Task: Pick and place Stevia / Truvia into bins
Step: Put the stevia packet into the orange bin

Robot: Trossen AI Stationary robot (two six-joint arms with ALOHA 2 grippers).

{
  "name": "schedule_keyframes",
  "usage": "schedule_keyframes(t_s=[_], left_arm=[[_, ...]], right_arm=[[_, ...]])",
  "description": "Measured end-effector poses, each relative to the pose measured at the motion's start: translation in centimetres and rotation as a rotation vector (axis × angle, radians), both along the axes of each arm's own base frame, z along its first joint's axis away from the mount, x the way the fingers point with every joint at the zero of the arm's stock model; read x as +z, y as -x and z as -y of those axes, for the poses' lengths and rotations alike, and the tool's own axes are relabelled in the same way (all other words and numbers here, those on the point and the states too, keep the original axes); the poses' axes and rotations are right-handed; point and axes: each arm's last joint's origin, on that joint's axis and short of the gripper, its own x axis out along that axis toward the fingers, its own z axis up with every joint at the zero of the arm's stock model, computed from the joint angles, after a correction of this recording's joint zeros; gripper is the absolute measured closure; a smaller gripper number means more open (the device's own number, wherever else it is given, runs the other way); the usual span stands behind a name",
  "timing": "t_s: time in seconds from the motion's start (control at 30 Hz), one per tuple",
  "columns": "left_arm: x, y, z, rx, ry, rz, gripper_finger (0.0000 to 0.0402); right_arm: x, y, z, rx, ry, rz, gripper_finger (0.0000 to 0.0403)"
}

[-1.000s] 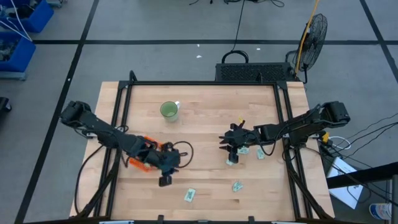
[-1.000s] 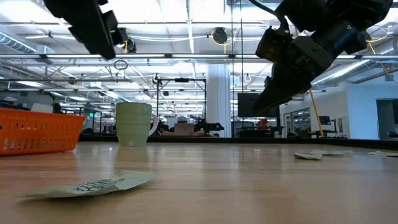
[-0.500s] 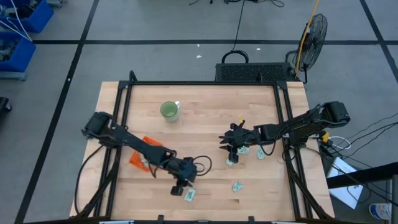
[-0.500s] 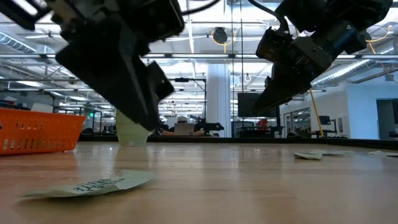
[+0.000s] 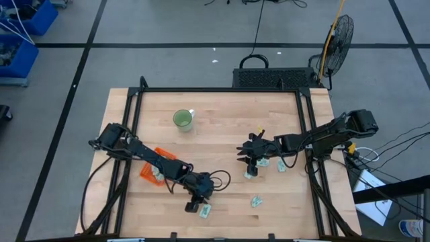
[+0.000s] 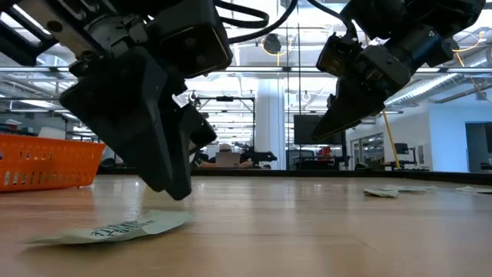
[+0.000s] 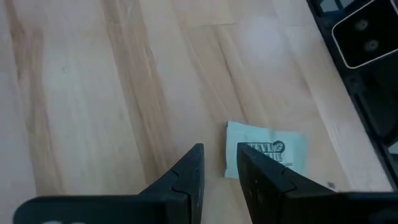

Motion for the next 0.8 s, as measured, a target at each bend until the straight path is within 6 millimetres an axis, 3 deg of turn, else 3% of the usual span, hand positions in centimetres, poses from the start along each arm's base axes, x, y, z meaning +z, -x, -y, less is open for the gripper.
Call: schedule_keyframes(t_s=[0.47, 0.57, 0.73, 0.8], left_arm=[[-1.8, 0.3, 1.3, -0.006, 0.002, -0.053, 0.0305], [-1.9, 0.4, 1.4, -0.023, -0.013, -0.048, 0.0324], [-2.1, 0.6, 1.4, -0.041, -0.020, -0.079, 0.0389], [-2.1, 0.7, 1.4, -0.055, -0.040, -0.068, 0.0394]], right_arm=[[0.0, 0.0, 0.0, 0.000, 0.000, -0.001, 0.0309], [0.0, 0.0, 0.0, 0.000, 0.000, -0.001, 0.0308], [0.0, 0.0, 0.0, 0.000, 0.000, -0.001, 0.0308], [0.0, 0.0, 0.0, 0.000, 0.000, -0.001, 0.0309]])
